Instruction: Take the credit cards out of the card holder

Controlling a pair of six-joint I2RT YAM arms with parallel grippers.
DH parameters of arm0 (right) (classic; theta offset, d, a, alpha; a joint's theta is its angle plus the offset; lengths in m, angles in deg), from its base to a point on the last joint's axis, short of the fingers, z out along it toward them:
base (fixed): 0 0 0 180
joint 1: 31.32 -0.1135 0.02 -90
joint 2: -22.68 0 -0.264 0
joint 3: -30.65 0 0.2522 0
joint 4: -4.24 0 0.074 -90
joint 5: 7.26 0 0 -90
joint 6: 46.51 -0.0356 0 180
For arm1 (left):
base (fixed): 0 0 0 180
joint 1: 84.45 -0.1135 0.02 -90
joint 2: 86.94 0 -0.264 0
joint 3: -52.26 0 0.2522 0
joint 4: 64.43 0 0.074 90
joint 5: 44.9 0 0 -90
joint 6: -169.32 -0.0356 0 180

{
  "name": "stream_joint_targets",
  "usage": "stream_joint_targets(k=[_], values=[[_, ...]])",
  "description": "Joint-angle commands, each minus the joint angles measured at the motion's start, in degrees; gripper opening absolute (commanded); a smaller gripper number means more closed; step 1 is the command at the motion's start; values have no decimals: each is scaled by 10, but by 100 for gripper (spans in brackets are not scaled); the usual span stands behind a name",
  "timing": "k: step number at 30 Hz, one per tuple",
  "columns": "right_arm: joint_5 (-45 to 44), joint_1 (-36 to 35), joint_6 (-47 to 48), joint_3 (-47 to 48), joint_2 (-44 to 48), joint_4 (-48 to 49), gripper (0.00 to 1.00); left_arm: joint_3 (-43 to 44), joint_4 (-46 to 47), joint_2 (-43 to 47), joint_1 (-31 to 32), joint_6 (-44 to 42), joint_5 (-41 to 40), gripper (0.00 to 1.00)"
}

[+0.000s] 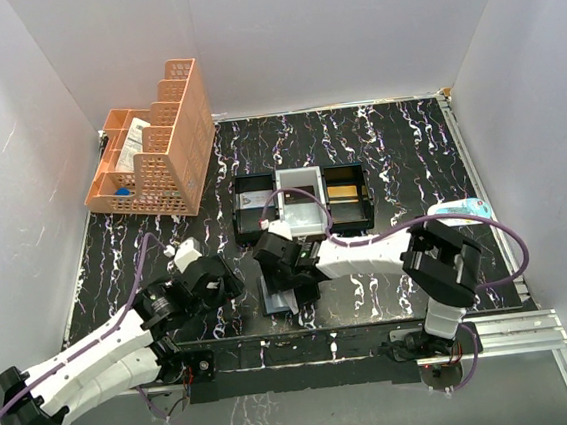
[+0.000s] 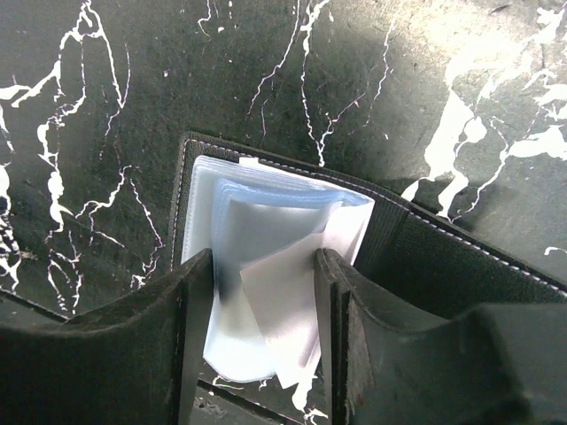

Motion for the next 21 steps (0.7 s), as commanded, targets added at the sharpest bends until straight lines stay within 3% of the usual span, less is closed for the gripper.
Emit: stream_joint_targets(k=[1,5,12,21], values=[[86,13,-6,-36,28,82,39,-1,31,-9,1,-25,22,68],[124,33,-8,-65,53,118,25,-2,57,-21,1,-43,42,68],[161,64,-20,-109,91,158,17,-22,145,-35,1,-84,106,68],[228,113,-65,-181,128,242,18,-66,349,-96,1,-111,202,68]])
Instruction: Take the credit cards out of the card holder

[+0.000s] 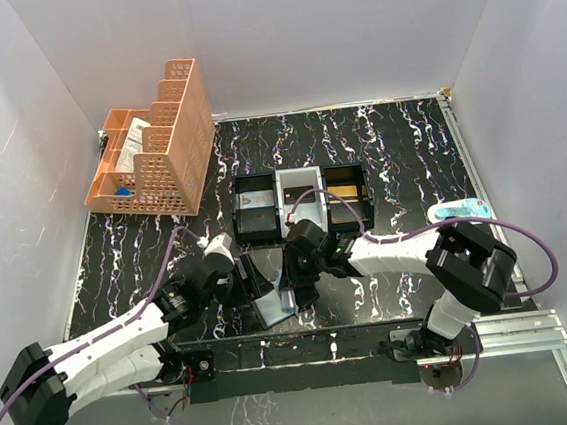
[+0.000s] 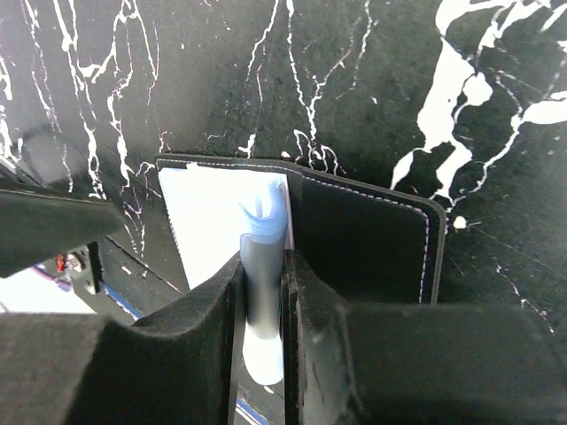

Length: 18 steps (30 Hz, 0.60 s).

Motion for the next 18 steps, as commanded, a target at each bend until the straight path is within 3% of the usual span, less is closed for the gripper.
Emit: stream_joint_targets(k=[1,11,18], values=[[36,23,-34,-31,40,75,20,-15,145,-40,1,-22,73,68],[65,54,-49,-64,52,99,23,0,269,-189,3,-41,148,68],[60,57,-54,-74,60,111,25,-16,350,-226,4,-36,177,64]])
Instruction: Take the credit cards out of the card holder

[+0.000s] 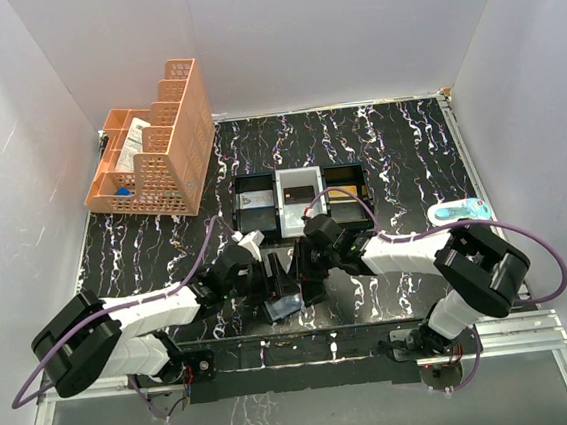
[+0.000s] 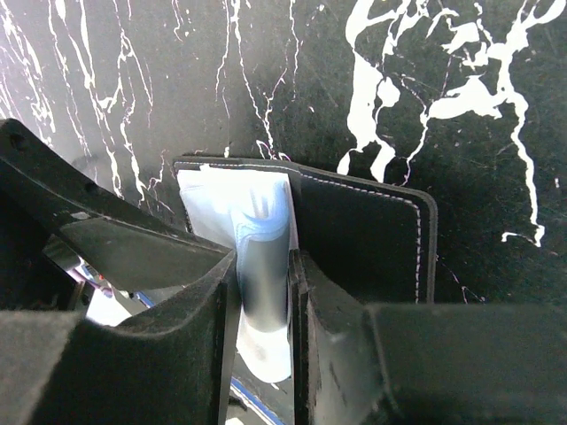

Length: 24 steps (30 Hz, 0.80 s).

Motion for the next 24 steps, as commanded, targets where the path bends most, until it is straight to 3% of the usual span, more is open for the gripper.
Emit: stream_joint_targets(k=[1,10,16,20,24], values=[[10,-1,-8,-3,24,43,25,-12,93,-10,3,-5,40,63],[15,5,-4,-4,39,37,29,-21,133,-8,3,-1,58,57],[0,13,9,3,82,14,40,-8,147,-22,3,-1,68,56],[-47,32,18,8,126,-42,48,6,146,-41,3,-5,71,55],[-87,64,33,10,162,-106,50,24,155,-62,3,-7,80,55]])
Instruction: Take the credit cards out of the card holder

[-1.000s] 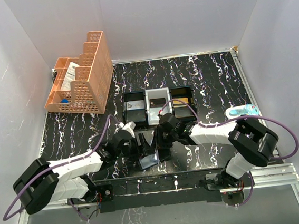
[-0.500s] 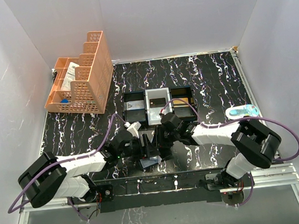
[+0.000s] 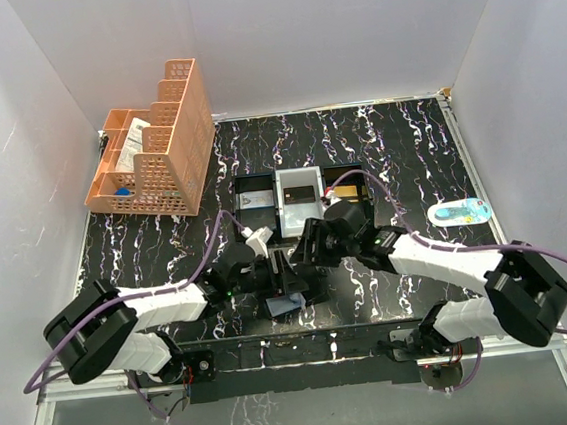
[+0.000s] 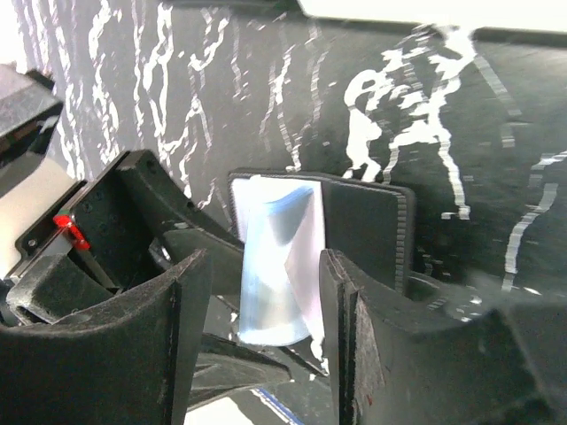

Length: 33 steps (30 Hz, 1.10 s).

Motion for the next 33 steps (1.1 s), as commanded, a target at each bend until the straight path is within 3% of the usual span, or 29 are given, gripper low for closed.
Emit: stream_joint_targets(k=[1,8,13,17,27,33], values=[[-60,36,24,13,50,-69,50,36,29,-16,2,-9,14,55],[-88,79,29,-20,122,-101,51,126,-68,-90,25,-51,-18,53],[-93,85,13,-41,146,-105,50,142,-85,-171,39,-34,-39,49],[-89,86,14,-46,154,-106,50,143,-82,-188,56,-28,-47,47],[-52,88,28,-44,163,-73,50,171,-197,-63,68,-56,-138,50],[39,88,74,-33,173,-32,52,159,-289,29,68,-75,-201,52]])
